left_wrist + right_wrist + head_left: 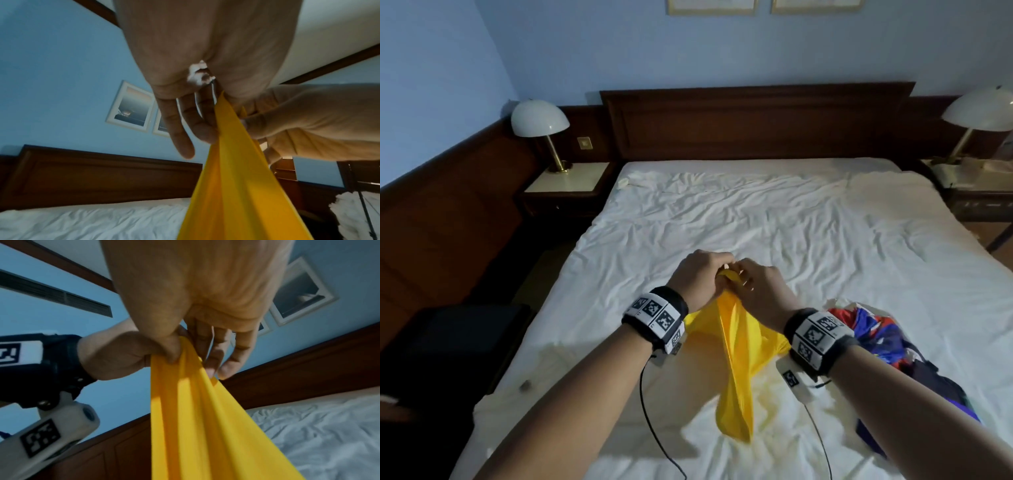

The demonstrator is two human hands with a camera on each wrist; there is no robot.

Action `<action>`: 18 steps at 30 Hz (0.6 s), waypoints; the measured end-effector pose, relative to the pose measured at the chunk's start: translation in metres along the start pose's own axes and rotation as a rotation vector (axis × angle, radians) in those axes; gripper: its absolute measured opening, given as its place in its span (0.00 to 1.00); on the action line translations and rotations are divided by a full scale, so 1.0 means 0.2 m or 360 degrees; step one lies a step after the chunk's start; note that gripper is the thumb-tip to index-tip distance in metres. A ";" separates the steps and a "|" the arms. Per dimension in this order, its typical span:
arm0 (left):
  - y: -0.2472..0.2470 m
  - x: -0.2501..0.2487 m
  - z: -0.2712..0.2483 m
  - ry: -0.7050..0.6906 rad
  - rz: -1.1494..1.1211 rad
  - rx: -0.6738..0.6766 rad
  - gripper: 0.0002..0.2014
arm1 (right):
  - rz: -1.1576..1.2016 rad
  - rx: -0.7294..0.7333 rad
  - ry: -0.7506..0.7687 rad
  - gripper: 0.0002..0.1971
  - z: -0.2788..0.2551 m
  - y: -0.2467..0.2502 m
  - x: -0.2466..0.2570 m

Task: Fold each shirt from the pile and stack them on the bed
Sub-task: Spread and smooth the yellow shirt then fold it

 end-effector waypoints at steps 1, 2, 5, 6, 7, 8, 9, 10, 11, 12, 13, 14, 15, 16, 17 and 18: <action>0.01 0.01 -0.01 0.0013 0.0058 -0.0052 0.12 | 0.0008 -0.0066 0.0031 0.05 0.01 0.02 0.00; 0.01 0.03 -0.03 0.0063 0.0105 -0.0081 0.11 | 0.0027 -0.0128 0.0047 0.06 0.01 0.03 0.00; -0.05 0.14 -0.08 0.0474 0.0182 -0.0010 0.03 | 0.0134 -0.0386 0.0013 0.12 0.02 0.10 0.04; -0.09 0.20 -0.11 0.0624 0.0149 0.0013 0.10 | 0.0198 -0.0505 -0.0045 0.13 0.03 0.14 0.06; -0.12 0.25 -0.14 0.0741 0.0084 0.0007 0.15 | 0.0277 -0.0606 -0.0123 0.13 0.04 0.18 0.06; -0.13 0.28 -0.16 0.0818 -0.0055 -0.0041 0.17 | 0.0306 -0.0643 -0.0203 0.14 0.04 0.21 0.05; -0.13 0.27 -0.17 0.0844 -0.0210 -0.0106 0.17 | 0.0261 -0.0610 -0.0247 0.15 0.04 0.25 0.05; -0.13 0.25 -0.16 0.0787 -0.0374 -0.0181 0.16 | 0.0105 -0.0516 -0.0245 0.18 0.03 0.27 0.05; -0.10 0.19 -0.14 0.0691 -0.0489 -0.0236 0.15 | -0.0118 -0.0351 -0.0175 0.24 0.01 0.27 0.08; -0.09 0.13 -0.11 0.0577 -0.0578 -0.0261 0.15 | -0.0296 -0.0126 -0.0079 0.34 -0.02 0.23 0.09; -0.06 0.06 -0.08 0.0483 -0.0633 -0.0280 0.14 | -0.0390 0.0103 -0.0028 0.43 -0.05 0.17 0.11; -0.03 0.01 -0.05 0.0380 -0.0664 -0.0315 0.13 | -0.0428 0.0256 -0.0022 0.46 -0.07 0.10 0.10; -0.02 -0.03 -0.03 0.0319 -0.0671 -0.0352 0.12 | -0.0377 0.0288 -0.0050 0.38 -0.07 0.06 0.11; 0.01 -0.05 -0.02 0.0280 -0.0692 -0.0380 0.10 | -0.0224 0.0197 -0.0112 0.22 -0.06 0.05 0.12; 0.02 -0.04 -0.01 0.0297 -0.0741 -0.0365 0.07 | -0.0070 0.0025 -0.0143 0.07 -0.03 0.07 0.12; 0.03 -0.01 -0.01 0.0325 -0.0763 -0.0286 0.04 | 0.0010 -0.0133 -0.0144 0.07 0.00 0.10 0.11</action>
Point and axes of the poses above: each hand's wrist, its own z-axis towards the middle knuckle, its own y-axis out of the back of the hand, x = y × z, the point moved 3 cm from there along z, towards the middle knuckle
